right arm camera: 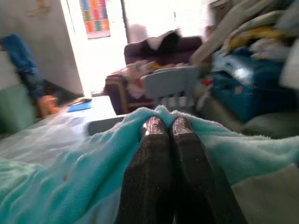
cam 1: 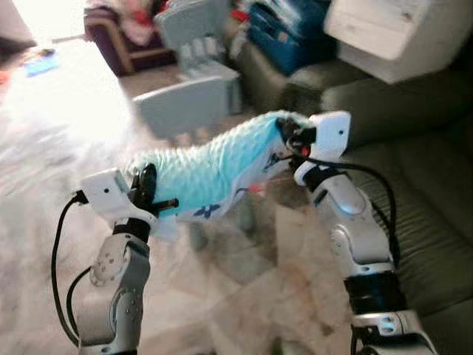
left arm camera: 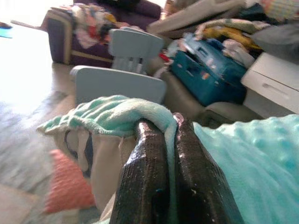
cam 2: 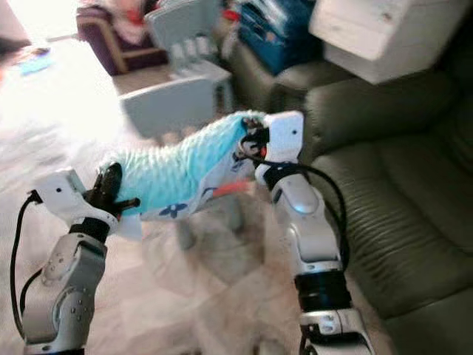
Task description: Move the pillow to the sofa
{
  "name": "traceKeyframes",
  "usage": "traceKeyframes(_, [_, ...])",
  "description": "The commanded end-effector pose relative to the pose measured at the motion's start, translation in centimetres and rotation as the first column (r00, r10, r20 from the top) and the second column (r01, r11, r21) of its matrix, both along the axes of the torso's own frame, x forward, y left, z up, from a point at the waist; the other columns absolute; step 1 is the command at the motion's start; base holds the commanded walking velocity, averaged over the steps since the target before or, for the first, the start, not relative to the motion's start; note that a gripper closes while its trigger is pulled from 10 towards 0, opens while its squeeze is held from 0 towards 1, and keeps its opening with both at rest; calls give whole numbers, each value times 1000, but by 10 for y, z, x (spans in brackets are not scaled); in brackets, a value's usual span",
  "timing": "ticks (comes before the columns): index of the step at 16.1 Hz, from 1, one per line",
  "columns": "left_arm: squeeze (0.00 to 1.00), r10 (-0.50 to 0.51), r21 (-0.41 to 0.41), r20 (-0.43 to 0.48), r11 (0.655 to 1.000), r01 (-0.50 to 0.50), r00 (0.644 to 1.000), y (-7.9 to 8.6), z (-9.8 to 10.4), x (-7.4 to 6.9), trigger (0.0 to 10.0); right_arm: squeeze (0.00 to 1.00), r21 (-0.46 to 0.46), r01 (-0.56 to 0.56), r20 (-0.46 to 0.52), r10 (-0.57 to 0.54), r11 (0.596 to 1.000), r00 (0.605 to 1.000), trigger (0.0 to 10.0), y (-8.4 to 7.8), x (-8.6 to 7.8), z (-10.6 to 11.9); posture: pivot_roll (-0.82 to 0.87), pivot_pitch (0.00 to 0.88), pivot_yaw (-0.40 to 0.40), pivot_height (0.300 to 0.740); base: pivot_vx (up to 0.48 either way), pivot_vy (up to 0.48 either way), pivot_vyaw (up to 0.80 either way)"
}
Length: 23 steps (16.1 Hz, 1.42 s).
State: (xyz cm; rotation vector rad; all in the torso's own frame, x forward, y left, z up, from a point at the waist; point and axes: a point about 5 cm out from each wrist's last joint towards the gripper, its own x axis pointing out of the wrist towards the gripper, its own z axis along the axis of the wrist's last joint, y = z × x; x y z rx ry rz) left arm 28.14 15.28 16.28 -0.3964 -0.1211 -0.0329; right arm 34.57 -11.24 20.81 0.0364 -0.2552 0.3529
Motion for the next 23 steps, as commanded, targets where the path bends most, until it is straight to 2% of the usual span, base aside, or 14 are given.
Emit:
traceKeyframes(1, [0,-15,3,22,1000,15,1000,-2,4,-2,0,0,16,-10,45,9,1000,999,10000,2,-1,12,-262,118,91,740,416,0,0])
traceKeyframes(4, [0,-15,-1,19,1000,16,1000,-2,3,-2,0,0,17,-10,46,9,1000,999,10000,2,-1,12,-261,117,92,740,391,0,0])
traceKeyframes(8, [0,-5,6,-26,1000,5,1000,-5,0,-2,0,0,20,-10,37,10,1000,999,10000,2,-1,11,-256,119,94,740,0,0,0])
traceKeyframes(14, [0,-9,-17,-49,1000,8,999,-7,0,-2,0,0,19,-8,21,8,1000,1000,10000,2,-1,9,-258,123,92,740,0,0,-778])
traceKeyframes(18, [0,-9,-26,-50,1000,8,999,-7,-1,-3,0,0,17,-10,18,10,1000,1000,10000,2,-1,8,-257,125,90,740,0,0,0])
traceKeyframes(23, [0,-13,-38,-54,999,11,998,-8,-1,-2,0,0,19,-9,14,9,1000,1000,10000,2,-1,8,-259,127,89,740,0,0,-800])
